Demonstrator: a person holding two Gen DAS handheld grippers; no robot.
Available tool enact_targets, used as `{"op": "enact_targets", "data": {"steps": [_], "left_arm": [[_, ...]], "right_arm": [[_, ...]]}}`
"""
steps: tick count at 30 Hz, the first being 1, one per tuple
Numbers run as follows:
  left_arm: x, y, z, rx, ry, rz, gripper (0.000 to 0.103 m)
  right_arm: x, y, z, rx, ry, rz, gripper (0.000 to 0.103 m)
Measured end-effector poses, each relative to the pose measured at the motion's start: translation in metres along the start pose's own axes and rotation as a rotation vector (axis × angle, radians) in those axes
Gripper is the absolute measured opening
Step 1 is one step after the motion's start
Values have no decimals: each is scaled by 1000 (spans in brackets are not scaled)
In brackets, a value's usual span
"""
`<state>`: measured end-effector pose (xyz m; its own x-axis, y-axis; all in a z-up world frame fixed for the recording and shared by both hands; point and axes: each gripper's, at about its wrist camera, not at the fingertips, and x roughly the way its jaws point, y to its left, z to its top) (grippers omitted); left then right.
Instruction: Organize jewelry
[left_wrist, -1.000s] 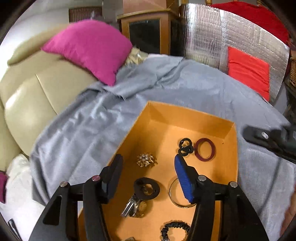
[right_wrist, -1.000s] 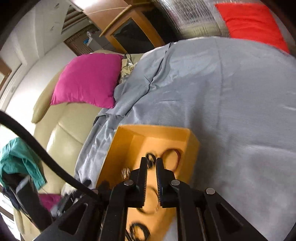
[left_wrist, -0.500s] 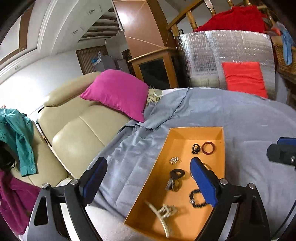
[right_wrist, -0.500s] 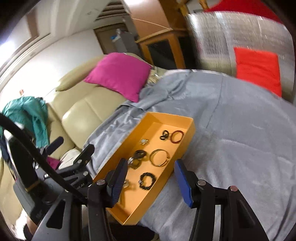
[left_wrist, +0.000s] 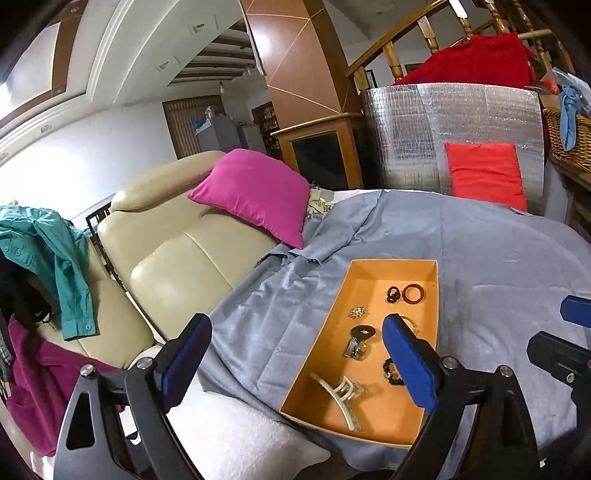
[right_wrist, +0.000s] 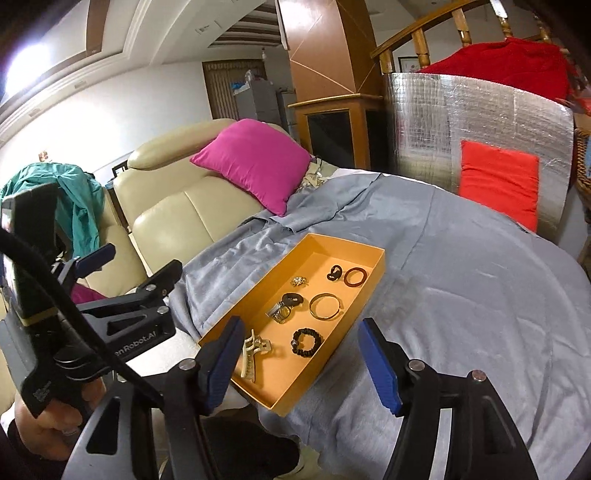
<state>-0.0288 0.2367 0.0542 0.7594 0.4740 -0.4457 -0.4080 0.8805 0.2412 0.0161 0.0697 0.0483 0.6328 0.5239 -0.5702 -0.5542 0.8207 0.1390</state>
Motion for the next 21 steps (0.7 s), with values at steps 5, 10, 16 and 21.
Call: {"op": "enact_targets", "data": {"steps": [5,10,16,21], "left_arm": [[-11,6,-3,0,-11,20,94],[-22,14,-6,-18,-13,-1,95],[-31,21,-7,-39,-15,2,95],[-38,27,-8,-47,-24,7,95]], "right_arm": [[-8,10,-8,-1,-8,-29,69],[-16,19,-16,0,-20,-36,69],[-22,25,-22,25,-41,-42,70],[-27,30,-26,22,-51,-49,70]]}}
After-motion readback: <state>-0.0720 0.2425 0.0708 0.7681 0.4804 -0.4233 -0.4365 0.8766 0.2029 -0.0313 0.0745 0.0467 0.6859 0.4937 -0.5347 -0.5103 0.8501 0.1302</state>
